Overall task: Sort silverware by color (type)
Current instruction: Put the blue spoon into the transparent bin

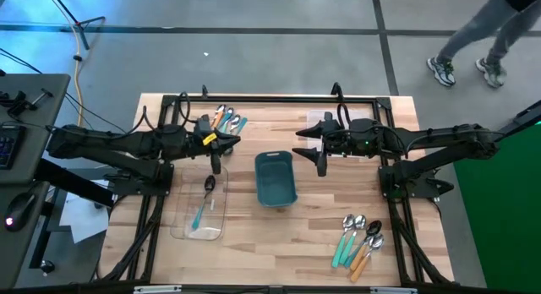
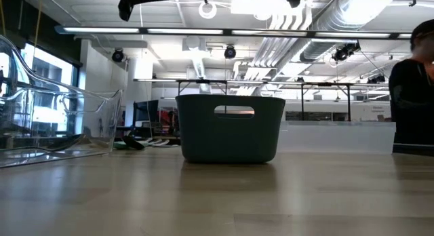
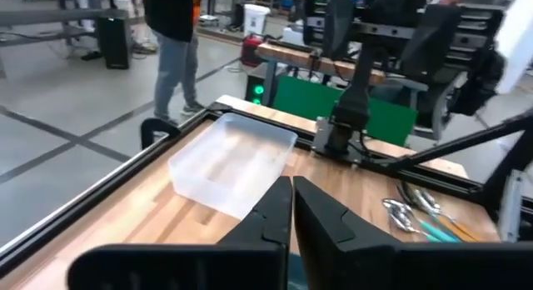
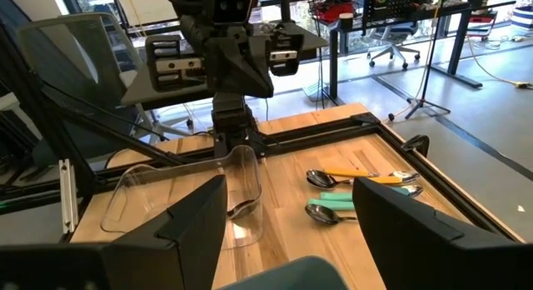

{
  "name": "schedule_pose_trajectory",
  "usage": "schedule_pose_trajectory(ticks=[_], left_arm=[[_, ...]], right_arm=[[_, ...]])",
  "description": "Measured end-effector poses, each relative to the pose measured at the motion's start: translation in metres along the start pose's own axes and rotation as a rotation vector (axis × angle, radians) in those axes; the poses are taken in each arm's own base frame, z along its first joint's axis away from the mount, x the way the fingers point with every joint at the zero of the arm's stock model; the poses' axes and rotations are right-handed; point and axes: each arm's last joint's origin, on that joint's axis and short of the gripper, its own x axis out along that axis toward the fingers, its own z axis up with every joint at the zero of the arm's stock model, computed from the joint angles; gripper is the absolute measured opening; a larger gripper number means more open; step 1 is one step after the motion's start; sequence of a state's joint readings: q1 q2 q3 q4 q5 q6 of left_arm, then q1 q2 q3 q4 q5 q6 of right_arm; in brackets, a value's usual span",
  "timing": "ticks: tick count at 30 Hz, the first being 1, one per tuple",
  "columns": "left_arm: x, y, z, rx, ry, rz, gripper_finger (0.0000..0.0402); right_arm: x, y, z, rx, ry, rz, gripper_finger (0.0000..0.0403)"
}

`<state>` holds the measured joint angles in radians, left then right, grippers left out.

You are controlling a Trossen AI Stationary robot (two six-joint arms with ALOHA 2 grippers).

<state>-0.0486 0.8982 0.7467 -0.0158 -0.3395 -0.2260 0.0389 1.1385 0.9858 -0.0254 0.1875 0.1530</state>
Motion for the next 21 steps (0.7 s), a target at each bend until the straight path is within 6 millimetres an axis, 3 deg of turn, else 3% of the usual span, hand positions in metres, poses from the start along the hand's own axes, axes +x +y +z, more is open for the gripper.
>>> schedule_pose_trajectory(ticks=[6, 11, 15, 19, 21], left_arm=[[0.0000, -0.0029, 0.0060, 0.041, -0.023, -0.210, 0.0001], [-0.0002, -0.0038, 0.0076, 0.049, -0.038, -0.230, 0.0000], [-0.0002, -0.0038, 0.0076, 0.045, -0.038, -0.230, 0.0000], [-0.0002, -0.0038, 0.0076, 0.042, -0.038, -0.230, 0.0000], [-0.0002, -0.0038, 0.0076, 0.041, -0.038, -0.229, 0.0000]], right_arm=[[0.0000, 0.0000, -0.0001, 0.000, 0.000, 0.000, 0.0245], [0.0000, 0.0000, -0.0001, -0.001, 0.000, 0.000, 0.0220], [0.0000, 0.0005, -0.0003, -0.017, 0.004, 0.013, 0.0148], [0.0001, 0.0009, -0.0008, -0.028, 0.017, 0.072, 0.0032], [0.0004, -0.0001, -0.0016, -0.020, 0.031, 0.100, 0.0013]])
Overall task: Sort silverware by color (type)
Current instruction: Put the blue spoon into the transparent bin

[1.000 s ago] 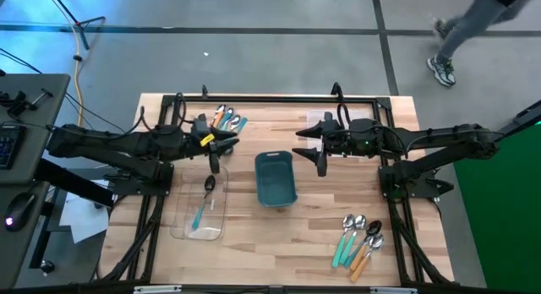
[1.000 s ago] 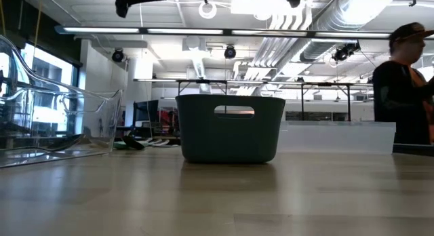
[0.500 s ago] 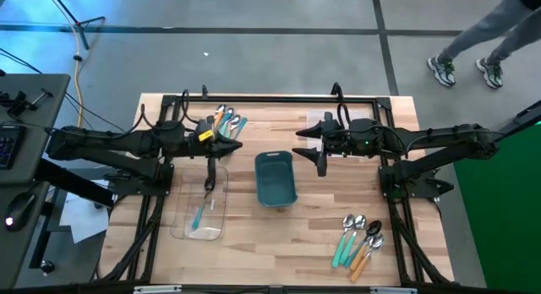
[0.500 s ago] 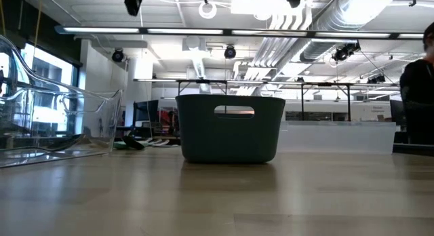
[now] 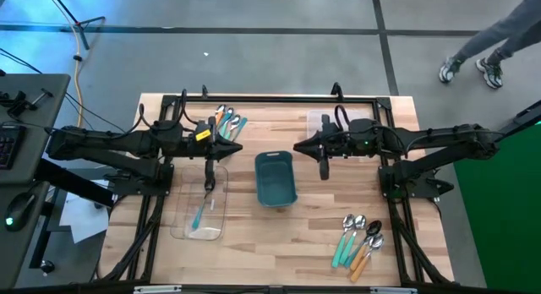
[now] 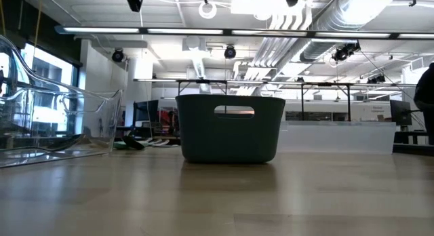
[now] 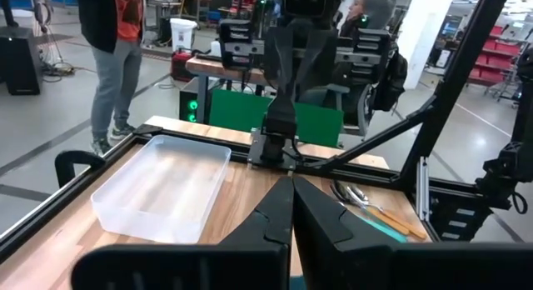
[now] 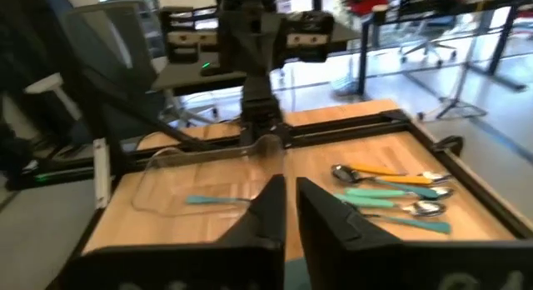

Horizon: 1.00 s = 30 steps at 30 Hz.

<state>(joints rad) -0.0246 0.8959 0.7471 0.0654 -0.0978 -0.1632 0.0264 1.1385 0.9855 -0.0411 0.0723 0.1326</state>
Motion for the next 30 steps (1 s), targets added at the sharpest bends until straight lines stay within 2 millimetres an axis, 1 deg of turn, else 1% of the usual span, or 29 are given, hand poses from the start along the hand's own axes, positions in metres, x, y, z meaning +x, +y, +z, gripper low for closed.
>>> schedule_pose_trajectory(ticks=[3, 7, 15, 18, 22, 30], left_arm=[[0.0000, 0.0000, 0.0000, -0.020, 0.000, 0.000, 0.0000], [0.0000, 0.0000, 0.0000, -0.019, 0.000, 0.001, 0.0000], [0.0000, 0.0001, -0.0001, -0.007, 0.001, 0.003, 0.0002], [0.0000, 0.0012, -0.0002, 0.017, -0.003, 0.044, 0.0008], [-0.0001, 0.0029, -0.0020, 0.021, 0.012, 0.091, 0.0040], [-0.0002, 0.0032, -0.0039, -0.017, 0.029, 0.095, 0.0149]], right_arm=[[-0.0001, -0.0003, 0.0000, 0.013, 0.003, 0.012, 0.0021], [-0.0001, -0.0001, 0.0002, 0.000, 0.002, 0.019, 0.0003], [-0.0001, -0.0005, 0.0002, -0.001, 0.002, 0.024, 0.0001], [-0.0001, -0.0005, 0.0002, -0.001, 0.002, 0.025, 0.0001], [-0.0001, -0.0005, 0.0002, 0.000, 0.002, 0.025, 0.0000], [-0.0001, -0.0004, 0.0002, -0.001, 0.002, 0.026, 0.0000]])
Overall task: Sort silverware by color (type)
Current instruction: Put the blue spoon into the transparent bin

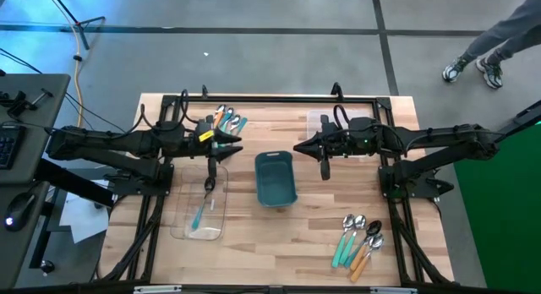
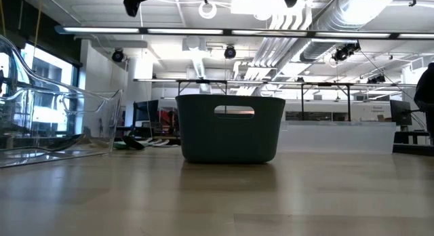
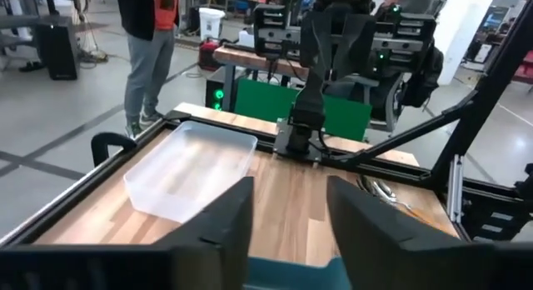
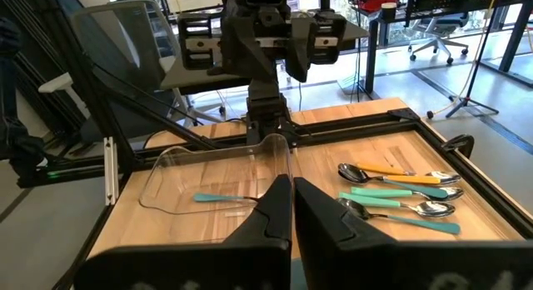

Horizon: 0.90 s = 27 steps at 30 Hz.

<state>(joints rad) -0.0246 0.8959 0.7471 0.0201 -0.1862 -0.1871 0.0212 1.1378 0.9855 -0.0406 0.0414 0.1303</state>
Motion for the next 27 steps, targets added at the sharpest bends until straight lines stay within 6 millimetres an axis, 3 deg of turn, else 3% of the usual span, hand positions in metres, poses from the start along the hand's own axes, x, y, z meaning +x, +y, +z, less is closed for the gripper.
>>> schedule_pose_trajectory(ticks=[3, 6, 14, 19, 27], left_arm=[[0.000, 0.001, 0.001, -0.034, -0.010, 0.014, 0.0182], [0.007, 0.012, 0.009, -0.095, 0.008, 0.144, 0.0197], [0.034, 0.078, 0.017, -0.201, 0.420, 0.543, 0.0195], [0.061, 0.115, 0.000, -0.234, 0.616, 0.644, 0.0189], [0.096, 0.144, -0.060, -0.237, 0.931, 0.702, 0.0188]], right_arm=[[0.000, -0.001, 0.000, 0.000, 0.000, -0.002, 0.0000], [0.000, -0.003, 0.000, 0.002, -0.001, -0.009, 0.0000], [0.000, -0.007, 0.000, 0.006, 0.006, 0.003, 0.0000], [0.000, -0.008, 0.000, 0.006, 0.009, 0.004, 0.0000], [0.000, -0.008, -0.001, 0.006, 0.024, 0.002, 0.0000]])
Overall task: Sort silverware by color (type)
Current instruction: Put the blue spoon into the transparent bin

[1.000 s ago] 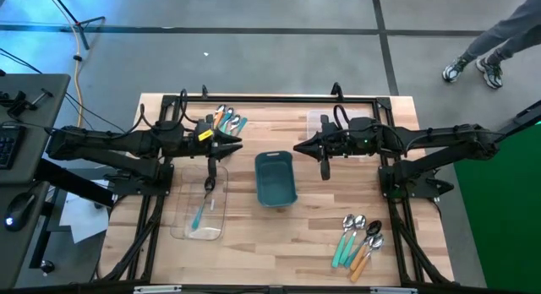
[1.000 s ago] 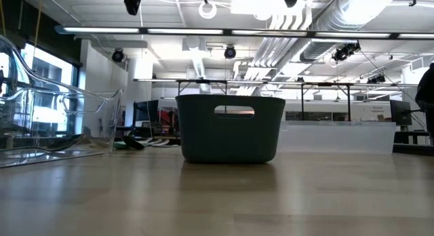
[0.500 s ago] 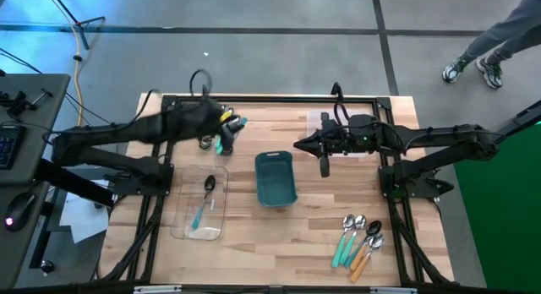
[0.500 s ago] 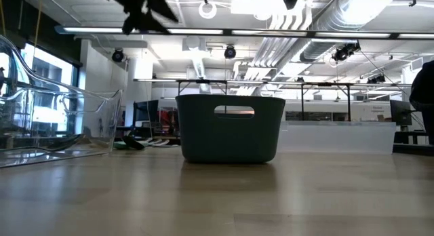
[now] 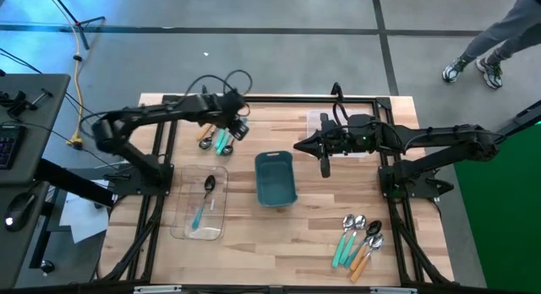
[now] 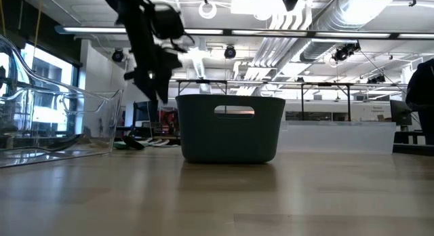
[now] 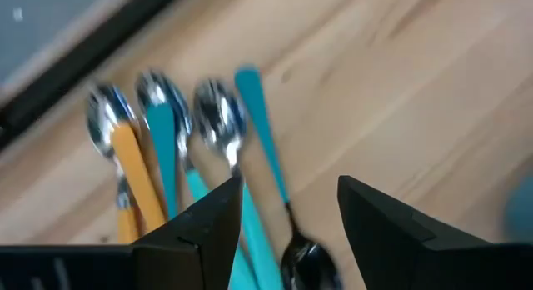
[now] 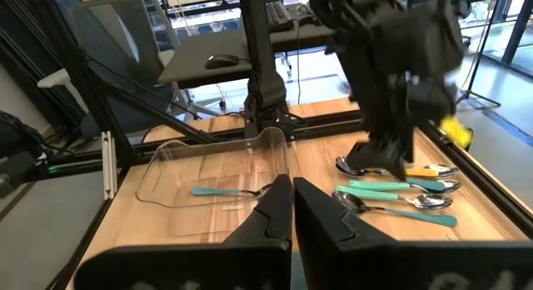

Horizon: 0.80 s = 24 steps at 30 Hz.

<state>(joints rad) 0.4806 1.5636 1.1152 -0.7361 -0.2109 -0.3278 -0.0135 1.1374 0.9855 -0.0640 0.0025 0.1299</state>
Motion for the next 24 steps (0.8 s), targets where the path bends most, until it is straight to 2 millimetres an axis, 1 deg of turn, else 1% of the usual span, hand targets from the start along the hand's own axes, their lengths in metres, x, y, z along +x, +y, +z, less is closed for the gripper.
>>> schedule_pose_trajectory(ticks=[5, 9, 15, 20, 24], left_arm=[[0.033, -0.006, -0.006, -0.004, 0.131, 0.044, 0.0187], [0.051, -0.008, -0.009, -0.059, 0.183, 0.058, 0.0187], [0.065, -0.011, -0.010, -0.074, 0.211, 0.056, 0.0187], [0.071, -0.014, -0.008, -0.082, 0.195, 0.021, 0.0187], [0.077, -0.014, -0.008, -0.092, 0.199, 0.026, 0.0187]], right_arm=[[0.000, 0.000, -0.001, 0.000, 0.007, -0.001, 0.0000], [0.000, 0.000, -0.001, 0.000, 0.007, -0.001, 0.0000], [0.000, 0.000, -0.001, 0.000, 0.007, -0.001, 0.0000], [0.000, 0.000, -0.001, 0.000, 0.007, -0.001, 0.0000], [0.000, 0.000, -0.001, 0.000, 0.007, -0.002, 0.0000]])
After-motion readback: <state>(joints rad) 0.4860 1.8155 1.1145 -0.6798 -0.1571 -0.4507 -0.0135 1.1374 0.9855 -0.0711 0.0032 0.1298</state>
